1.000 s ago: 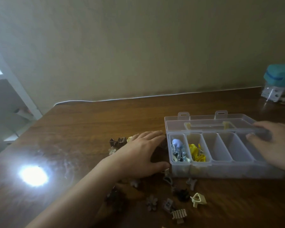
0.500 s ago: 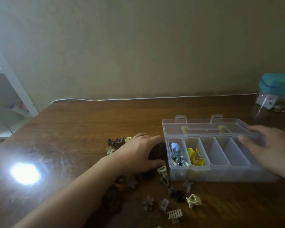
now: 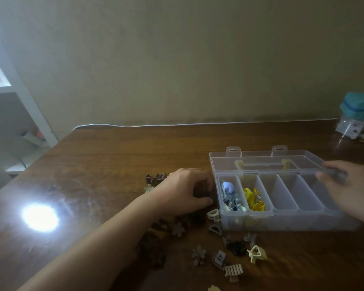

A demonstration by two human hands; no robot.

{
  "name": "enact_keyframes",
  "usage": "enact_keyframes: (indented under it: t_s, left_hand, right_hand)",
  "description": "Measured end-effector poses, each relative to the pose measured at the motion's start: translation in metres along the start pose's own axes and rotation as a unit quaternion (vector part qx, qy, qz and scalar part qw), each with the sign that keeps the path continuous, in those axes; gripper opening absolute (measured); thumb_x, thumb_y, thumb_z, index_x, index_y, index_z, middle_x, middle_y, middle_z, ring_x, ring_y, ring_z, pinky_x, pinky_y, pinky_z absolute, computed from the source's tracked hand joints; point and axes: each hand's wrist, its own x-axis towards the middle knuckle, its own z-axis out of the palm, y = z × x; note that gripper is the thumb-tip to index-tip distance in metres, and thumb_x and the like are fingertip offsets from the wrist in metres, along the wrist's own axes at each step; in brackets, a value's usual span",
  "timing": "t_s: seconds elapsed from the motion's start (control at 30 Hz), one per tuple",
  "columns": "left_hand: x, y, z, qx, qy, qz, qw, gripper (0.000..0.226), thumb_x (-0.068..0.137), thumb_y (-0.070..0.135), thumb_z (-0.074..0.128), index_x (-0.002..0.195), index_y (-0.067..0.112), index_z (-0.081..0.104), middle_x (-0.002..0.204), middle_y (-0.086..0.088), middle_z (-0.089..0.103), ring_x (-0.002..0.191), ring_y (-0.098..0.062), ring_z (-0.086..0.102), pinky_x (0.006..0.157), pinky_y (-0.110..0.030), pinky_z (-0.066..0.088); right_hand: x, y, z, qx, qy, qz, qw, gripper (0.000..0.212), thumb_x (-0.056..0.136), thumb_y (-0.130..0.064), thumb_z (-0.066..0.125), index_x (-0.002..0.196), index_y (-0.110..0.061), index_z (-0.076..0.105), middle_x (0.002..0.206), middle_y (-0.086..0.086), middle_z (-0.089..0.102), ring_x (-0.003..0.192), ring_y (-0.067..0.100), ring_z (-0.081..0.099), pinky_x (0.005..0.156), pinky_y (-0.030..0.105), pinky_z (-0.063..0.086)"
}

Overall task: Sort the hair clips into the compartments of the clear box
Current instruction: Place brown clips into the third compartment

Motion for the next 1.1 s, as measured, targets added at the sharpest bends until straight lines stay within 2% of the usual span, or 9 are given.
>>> enact_keyframes:
  t_s: [0.1,0.4,0.53,0.6,0.67,0.73,0.9,1.03,1.1]
  left_hand:
    - [-0.006,0.0,-0.009,0.005,-0.054,0.007,0.999,0.016,0.084,0.025,0.07,0.088,0.034,0.057,0.092,0.014,0.061,0.086,-0.004,0.059,0.079,-0.032,0.056]
    - [-0.057,-0.01,-0.02,0.037,-0.05,0.072,0.995,0.02,0.084,0.026,0.068,0.104,0.029,0.068,0.103,0.018,0.065,0.102,0.0,0.057,0.099,-0.021,0.041]
    - [-0.069,-0.011,-0.022,0.07,-0.014,0.076,0.995,0.014,0.085,0.031,0.067,0.099,0.032,0.068,0.101,0.019,0.064,0.1,0.002,0.056,0.102,-0.024,0.039]
    - [-0.067,-0.007,-0.023,0.08,0.012,0.065,0.995,0.012,0.086,0.035,0.064,0.098,0.033,0.068,0.098,0.019,0.064,0.097,0.0,0.057,0.097,-0.028,0.042]
    - [-0.063,-0.004,-0.024,0.073,0.032,0.029,0.996,0.016,0.086,0.036,0.061,0.1,0.034,0.068,0.099,0.018,0.064,0.097,-0.002,0.057,0.092,-0.029,0.047]
    - [-0.058,-0.005,-0.028,0.068,0.043,-0.024,0.996,0.02,0.085,0.025,0.061,0.1,0.034,0.071,0.101,0.019,0.063,0.098,0.0,0.057,0.09,-0.027,0.05]
    - [-0.053,-0.008,-0.028,0.045,0.122,-0.132,0.983,0.026,0.086,0.012,0.057,0.091,0.031,0.074,0.102,0.018,0.066,0.097,0.0,0.058,0.09,-0.025,0.05]
    - [-0.062,-0.006,-0.006,0.095,0.069,-0.121,0.986,0.028,0.084,0.046,0.056,0.109,0.039,0.067,0.115,0.027,0.06,0.116,-0.001,0.049,0.108,-0.039,0.039]
    - [-0.064,-0.004,-0.002,0.107,0.068,-0.116,0.985,0.04,0.081,0.059,0.05,0.116,0.042,0.064,0.12,0.03,0.056,0.122,0.001,0.044,0.112,-0.036,0.032]
  right_hand:
    - [0.013,0.03,0.013,-0.018,0.016,-0.028,0.999,0.052,0.072,-0.071,0.042,0.116,-0.045,0.048,0.113,0.0,0.059,0.098,0.024,0.058,0.078,0.052,0.054]
    - [-0.024,-0.055,-0.002,0.073,0.064,-0.053,0.994,0.026,0.089,-0.028,0.062,0.113,-0.019,0.062,0.121,0.009,0.058,0.105,0.026,0.053,0.082,0.041,0.046]
    - [-0.047,-0.069,-0.015,-0.006,0.121,-0.172,0.978,0.033,0.089,-0.047,0.054,0.109,-0.022,0.063,0.116,0.003,0.059,0.108,0.023,0.053,0.088,0.042,0.045]
    - [-0.071,-0.076,-0.03,-0.01,0.057,-0.303,0.951,0.028,0.085,-0.057,0.053,0.097,-0.033,0.062,0.096,-0.013,0.06,0.091,0.012,0.057,0.076,0.034,0.048]
    - [-0.093,-0.087,-0.038,-0.019,-0.113,-0.392,0.913,0.039,0.078,-0.077,0.046,0.093,-0.043,0.058,0.081,-0.024,0.059,0.077,0.0,0.057,0.061,0.018,0.046]
    - [-0.1,-0.093,-0.033,-0.099,-0.242,-0.413,0.872,0.061,0.065,-0.092,0.036,0.107,-0.051,0.049,0.091,-0.032,0.057,0.088,-0.011,0.052,0.07,0.014,0.046]
    - [-0.092,-0.088,-0.02,-0.07,-0.27,-0.482,0.83,0.038,0.079,-0.072,0.051,0.111,-0.053,0.046,0.109,-0.034,0.049,0.106,-0.013,0.043,0.088,0.013,0.039]
    - [-0.087,-0.087,-0.026,0.05,-0.296,-0.457,0.837,0.021,0.082,-0.06,0.057,0.102,-0.054,0.058,0.106,-0.036,0.057,0.102,-0.012,0.053,0.082,0.011,0.044]
    - [-0.082,-0.083,-0.024,0.175,-0.182,-0.413,0.875,0.029,0.08,-0.06,0.056,0.107,-0.05,0.061,0.101,-0.03,0.064,0.091,-0.007,0.061,0.071,0.011,0.05]
